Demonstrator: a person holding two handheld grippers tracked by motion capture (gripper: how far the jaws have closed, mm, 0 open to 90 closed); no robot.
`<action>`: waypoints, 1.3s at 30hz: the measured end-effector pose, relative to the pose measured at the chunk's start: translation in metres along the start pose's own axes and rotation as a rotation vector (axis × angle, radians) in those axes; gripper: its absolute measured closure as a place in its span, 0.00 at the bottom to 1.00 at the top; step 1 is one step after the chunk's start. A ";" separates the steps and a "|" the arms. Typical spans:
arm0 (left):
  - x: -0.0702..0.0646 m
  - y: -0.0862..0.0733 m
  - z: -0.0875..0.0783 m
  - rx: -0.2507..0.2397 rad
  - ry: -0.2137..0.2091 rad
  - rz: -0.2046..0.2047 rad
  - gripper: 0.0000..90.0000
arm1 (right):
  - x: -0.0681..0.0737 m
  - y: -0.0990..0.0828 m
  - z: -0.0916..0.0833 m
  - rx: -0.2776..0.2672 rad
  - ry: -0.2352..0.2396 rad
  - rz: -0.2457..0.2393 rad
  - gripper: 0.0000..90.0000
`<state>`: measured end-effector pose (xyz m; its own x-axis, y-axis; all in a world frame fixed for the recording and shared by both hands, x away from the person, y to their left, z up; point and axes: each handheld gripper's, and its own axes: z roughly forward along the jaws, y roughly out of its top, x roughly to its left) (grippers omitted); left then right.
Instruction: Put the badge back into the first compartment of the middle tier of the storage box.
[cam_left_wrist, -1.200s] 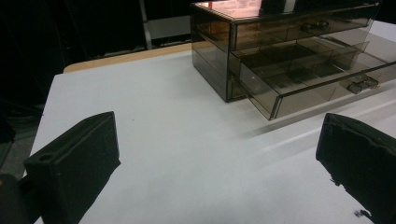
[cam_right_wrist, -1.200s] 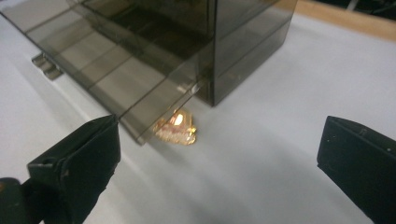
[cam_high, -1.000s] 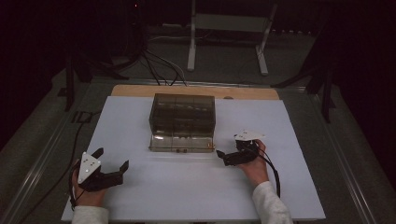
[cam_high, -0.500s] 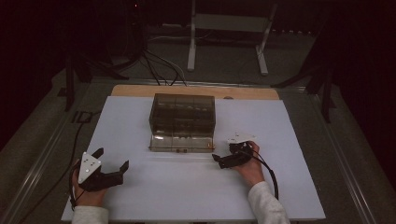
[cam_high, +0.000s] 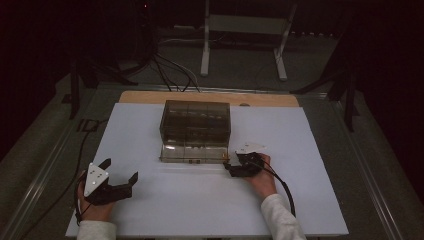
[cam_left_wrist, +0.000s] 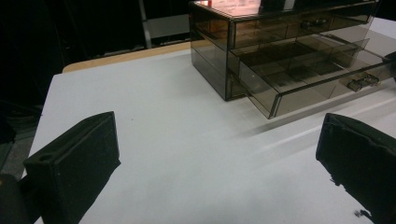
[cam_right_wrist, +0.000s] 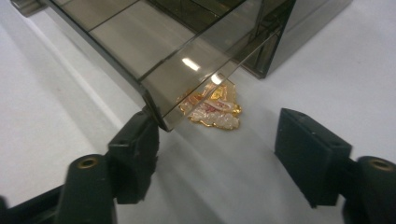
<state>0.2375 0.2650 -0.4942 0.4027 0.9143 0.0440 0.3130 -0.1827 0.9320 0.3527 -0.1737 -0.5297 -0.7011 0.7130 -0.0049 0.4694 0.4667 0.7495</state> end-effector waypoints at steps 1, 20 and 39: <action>0.000 0.000 0.000 0.000 0.000 0.000 0.01 | 0.000 0.000 0.000 0.000 0.000 0.000 0.37; -0.004 0.000 0.002 0.012 -0.006 0.020 0.01 | 0.008 0.013 0.016 0.018 -0.018 -0.023 0.46; -0.004 0.000 0.002 0.014 -0.004 0.026 0.01 | 0.010 0.013 0.014 0.017 0.025 -0.005 0.72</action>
<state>0.2380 0.2602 -0.4949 0.4142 0.9077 0.0670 0.3146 -0.2118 0.9253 0.3593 -0.1528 -0.5292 -0.7166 0.6974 0.0087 0.4750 0.4789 0.7382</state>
